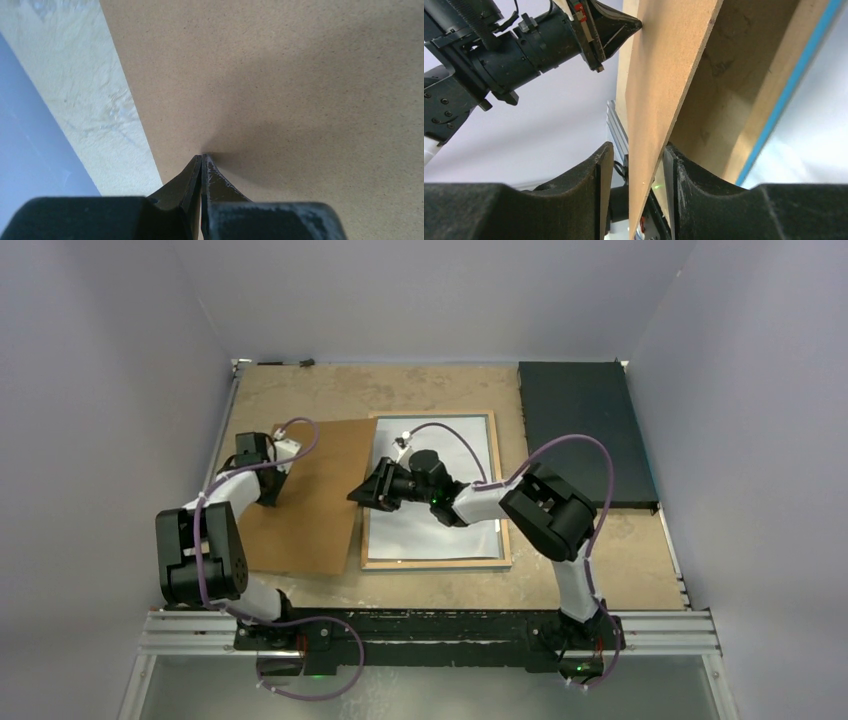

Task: Put the photo into the frame

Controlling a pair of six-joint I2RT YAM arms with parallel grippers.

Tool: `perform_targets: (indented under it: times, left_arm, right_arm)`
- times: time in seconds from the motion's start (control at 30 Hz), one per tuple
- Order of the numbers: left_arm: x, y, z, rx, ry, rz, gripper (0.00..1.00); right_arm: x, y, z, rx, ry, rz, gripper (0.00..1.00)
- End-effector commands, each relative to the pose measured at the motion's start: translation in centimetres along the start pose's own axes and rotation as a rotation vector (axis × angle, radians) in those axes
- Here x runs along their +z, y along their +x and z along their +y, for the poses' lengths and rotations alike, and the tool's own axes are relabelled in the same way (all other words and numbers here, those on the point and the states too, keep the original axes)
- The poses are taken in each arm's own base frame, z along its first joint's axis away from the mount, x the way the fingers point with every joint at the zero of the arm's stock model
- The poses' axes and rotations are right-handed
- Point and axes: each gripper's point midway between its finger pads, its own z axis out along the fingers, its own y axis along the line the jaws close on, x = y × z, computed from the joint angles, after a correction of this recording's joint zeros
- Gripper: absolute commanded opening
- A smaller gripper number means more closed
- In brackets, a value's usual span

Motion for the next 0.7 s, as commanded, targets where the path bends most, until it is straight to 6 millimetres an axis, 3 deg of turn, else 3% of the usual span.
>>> perform_targets:
  times: [0.0, 0.23, 0.4, 0.53, 0.67]
  left_arm:
    - [0.1, 1.1, -8.6, 0.021, 0.294, 0.070, 0.00]
    - [0.1, -0.8, -11.0, 0.099, 0.294, 0.073, 0.00]
    - [-0.3, -1.8, -11.2, 0.105, 0.293, 0.068, 0.00]
    - [-2.6, -3.8, -10.7, 0.109, 0.316, 0.043, 0.00]
    - [-5.7, -5.9, -8.7, 0.147, 0.275, -0.004, 0.00]
  right_arm:
    - [-2.8, -2.3, 6.7, -0.042, -0.161, -0.090, 0.43]
    - [-5.5, -4.1, 4.3, 0.025, -0.123, -0.145, 0.42]
    - [-6.2, -4.4, 1.4, 0.058, -0.046, -0.149, 0.42]
    - [-6.3, -3.9, -0.4, 0.088, -0.014, -0.135, 0.42]
    - [-6.1, -4.0, -1.2, 0.085, 0.018, -0.139, 0.42]
